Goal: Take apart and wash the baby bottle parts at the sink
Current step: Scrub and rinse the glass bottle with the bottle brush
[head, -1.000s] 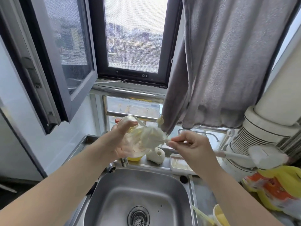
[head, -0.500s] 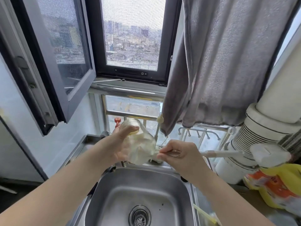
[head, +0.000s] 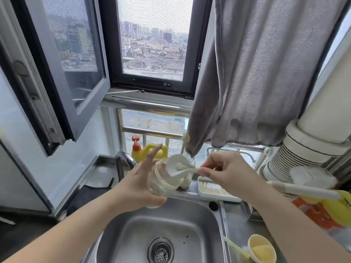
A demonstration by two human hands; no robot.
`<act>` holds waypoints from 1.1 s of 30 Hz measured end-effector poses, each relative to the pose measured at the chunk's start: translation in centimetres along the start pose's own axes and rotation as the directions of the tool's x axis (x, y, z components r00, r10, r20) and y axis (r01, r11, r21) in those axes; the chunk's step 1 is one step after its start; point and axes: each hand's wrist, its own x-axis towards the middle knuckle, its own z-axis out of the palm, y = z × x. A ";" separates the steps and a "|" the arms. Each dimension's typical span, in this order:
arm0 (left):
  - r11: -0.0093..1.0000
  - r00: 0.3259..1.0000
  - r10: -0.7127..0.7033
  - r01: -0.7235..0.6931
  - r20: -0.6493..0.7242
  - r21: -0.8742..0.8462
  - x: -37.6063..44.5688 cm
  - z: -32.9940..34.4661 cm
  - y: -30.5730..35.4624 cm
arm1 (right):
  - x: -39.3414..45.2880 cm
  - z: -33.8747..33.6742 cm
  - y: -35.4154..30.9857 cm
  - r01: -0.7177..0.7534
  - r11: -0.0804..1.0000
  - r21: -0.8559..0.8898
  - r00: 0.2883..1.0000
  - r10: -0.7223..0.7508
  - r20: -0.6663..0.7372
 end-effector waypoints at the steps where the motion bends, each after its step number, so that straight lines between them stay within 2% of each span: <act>1: 0.998 1.000 0.027 -0.026 -0.009 0.049 0.0 0.2 -0.2 | 0.0 0.3 -0.1 -0.002 0.998 -0.067 0.999 0.004 0.034; 3: 0.986 0.997 0.072 -0.068 -0.023 0.151 -0.1 0.5 -0.4 | -0.1 0.9 0.2 -0.019 0.994 -0.109 0.997 0.027 0.068; 5: 0.981 0.996 0.066 -0.055 -0.054 0.186 -0.3 0.6 -1.0 | -0.4 1.6 1.1 -0.065 0.997 -0.049 0.995 0.068 0.073; 9: 0.994 0.993 0.011 0.002 -0.118 0.112 -1.2 2.0 -2.5 | -1.2 2.5 3.0 -0.185 0.979 0.089 0.980 0.177 0.087; 13: 0.998 0.991 -0.061 0.062 -0.119 0.000 -1.5 4.4 -3.3 | -1.7 3.4 4.6 -0.251 0.944 0.212 0.968 0.241 0.073; 19: 0.968 0.991 -0.133 0.124 -0.029 -0.220 -1.7 8.6 -4.7 | -3.1 4.3 7.4 -0.318 0.893 0.320 0.944 0.328 0.023; 25: 0.899 0.967 -0.241 0.256 0.088 -0.355 -1.9 12.7 -5.9 | -6.1 4.9 10.2 -0.428 0.800 0.420 0.876 0.482 -0.025; 29: 0.873 0.950 -0.262 0.307 0.167 -0.379 -1.4 15.4 -6.0 | -8.5 4.8 11.9 -0.457 0.769 0.447 0.829 0.550 -0.100; 33: 0.893 0.946 -0.232 0.300 0.228 -0.337 0.1 17.7 -5.5 | -10.9 4.1 13.5 -0.467 0.724 0.508 0.767 0.617 -0.174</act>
